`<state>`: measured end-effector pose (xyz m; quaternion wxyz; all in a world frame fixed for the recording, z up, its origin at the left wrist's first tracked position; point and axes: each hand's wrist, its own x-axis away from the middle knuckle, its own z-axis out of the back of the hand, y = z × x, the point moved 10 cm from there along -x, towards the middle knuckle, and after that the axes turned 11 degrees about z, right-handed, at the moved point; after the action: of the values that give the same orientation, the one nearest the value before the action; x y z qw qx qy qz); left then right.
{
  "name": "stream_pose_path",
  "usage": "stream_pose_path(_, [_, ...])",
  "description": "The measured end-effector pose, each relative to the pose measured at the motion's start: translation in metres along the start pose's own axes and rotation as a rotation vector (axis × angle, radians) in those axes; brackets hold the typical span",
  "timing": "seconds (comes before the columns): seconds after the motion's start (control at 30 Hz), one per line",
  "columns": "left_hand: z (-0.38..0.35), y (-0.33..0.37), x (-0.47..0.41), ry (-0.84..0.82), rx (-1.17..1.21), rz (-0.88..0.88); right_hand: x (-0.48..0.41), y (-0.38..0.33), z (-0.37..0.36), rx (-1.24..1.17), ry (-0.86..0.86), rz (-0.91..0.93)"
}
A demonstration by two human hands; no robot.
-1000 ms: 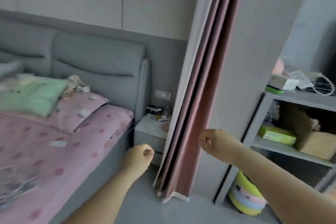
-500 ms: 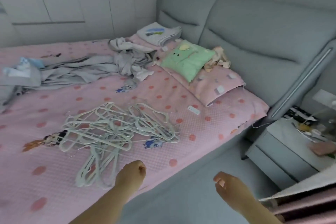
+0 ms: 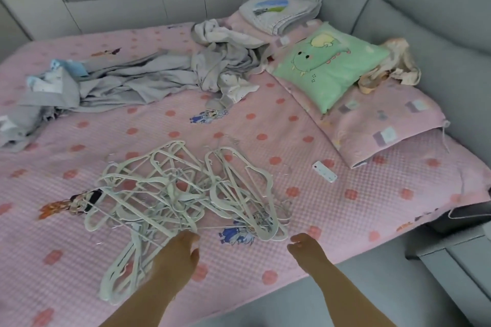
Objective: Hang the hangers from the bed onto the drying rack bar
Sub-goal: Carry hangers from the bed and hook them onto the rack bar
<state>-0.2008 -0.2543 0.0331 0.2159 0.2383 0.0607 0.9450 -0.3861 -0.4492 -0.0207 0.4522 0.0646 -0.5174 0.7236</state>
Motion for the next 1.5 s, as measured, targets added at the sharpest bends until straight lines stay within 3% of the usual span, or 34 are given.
stream_pose_path(0.23, [-0.029, -0.004, -0.048, -0.099, -0.233, 0.046, -0.054, -0.002, -0.014, 0.036, 0.032, 0.009])
stream_pose_path(0.43, [-0.057, -0.013, -0.093, -0.176, -0.296, 0.002, -0.076, 0.001, -0.037, -0.261, 0.037, -0.156])
stream_pose_path(0.7, [-0.069, -0.018, -0.119, -0.294, -0.469, -0.155, -0.088, -0.011, -0.046, -0.379, 0.161, -0.231])
stream_pose_path(1.0, [-0.049, -0.014, -0.130, -0.471, -0.421, -0.353, -0.065, -0.057, 0.016, -0.140, 0.421, -0.014])
stream_pose_path(1.1, [-0.023, -0.001, -0.137, -0.394, -0.421, -0.333, -0.048, -0.081, 0.035, -0.136, 0.495, 0.030])
stream_pose_path(1.17, [-0.002, 0.020, -0.141, -0.318, -0.336, -0.334, -0.033, -0.101, 0.041, -0.091, 0.526, 0.086])
stream_pose_path(1.23, [0.015, 0.054, -0.136, -0.345, -0.160, -0.351, -0.018, -0.120, 0.043, 0.024, 0.541, 0.154])
stream_pose_path(1.37, [0.055, 0.148, -0.094, -0.547, 0.287, -0.417, 0.025, -0.160, 0.048, 0.252, 0.627, 0.276])
stream_pose_path(1.5, [0.068, 0.197, -0.054, -0.781, 0.655, -0.218, 0.076, -0.183, 0.057, 0.407, 0.710, 0.279])
